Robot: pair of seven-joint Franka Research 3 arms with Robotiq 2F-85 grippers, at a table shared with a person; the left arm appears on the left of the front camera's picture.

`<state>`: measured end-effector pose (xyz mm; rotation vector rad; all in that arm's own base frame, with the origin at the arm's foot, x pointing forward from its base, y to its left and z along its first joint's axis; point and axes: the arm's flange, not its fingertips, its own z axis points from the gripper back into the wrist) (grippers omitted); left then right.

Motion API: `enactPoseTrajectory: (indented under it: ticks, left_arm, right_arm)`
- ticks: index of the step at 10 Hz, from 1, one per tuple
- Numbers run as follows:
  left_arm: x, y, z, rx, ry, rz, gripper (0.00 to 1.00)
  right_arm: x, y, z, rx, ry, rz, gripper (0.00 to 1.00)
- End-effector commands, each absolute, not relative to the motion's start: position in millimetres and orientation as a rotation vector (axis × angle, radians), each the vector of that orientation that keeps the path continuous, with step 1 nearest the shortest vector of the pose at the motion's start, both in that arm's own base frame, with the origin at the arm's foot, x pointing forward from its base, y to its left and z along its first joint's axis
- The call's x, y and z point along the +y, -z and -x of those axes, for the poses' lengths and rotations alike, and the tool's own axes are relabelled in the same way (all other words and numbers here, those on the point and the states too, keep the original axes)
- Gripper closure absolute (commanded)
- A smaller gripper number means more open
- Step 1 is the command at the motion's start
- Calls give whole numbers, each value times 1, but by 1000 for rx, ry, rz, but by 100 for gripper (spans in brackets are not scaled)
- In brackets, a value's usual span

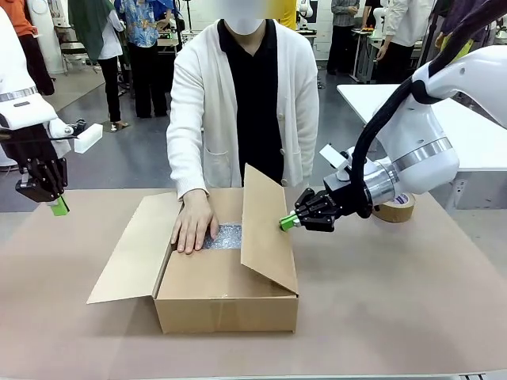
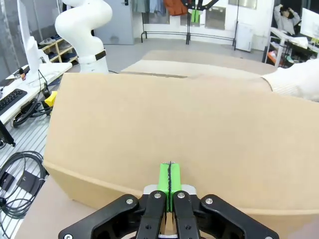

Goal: Wrap the clocks to prevent damage.
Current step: Push the right (or left) flap of the Package Box to close it.

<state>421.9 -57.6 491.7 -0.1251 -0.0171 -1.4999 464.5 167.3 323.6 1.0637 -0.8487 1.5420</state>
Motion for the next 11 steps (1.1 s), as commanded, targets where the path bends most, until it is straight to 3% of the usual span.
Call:
enactPoseTrajectory:
  ticks: [1, 6, 11]
  left_arm:
    - [-56, -495, -421, -11, 1502, 131, 100]
    - [-56, -495, -421, -11, 1502, 131, 100]
    - [-56, -495, -421, -11, 1502, 131, 100]
  right_arm:
    - [177, -316, -469, -869, -1510, -1046, 99]
    - [190, -295, -482, -880, -1485, -1003, 99]
    - [183, -270, -484, -784, -1496, -989, 99]
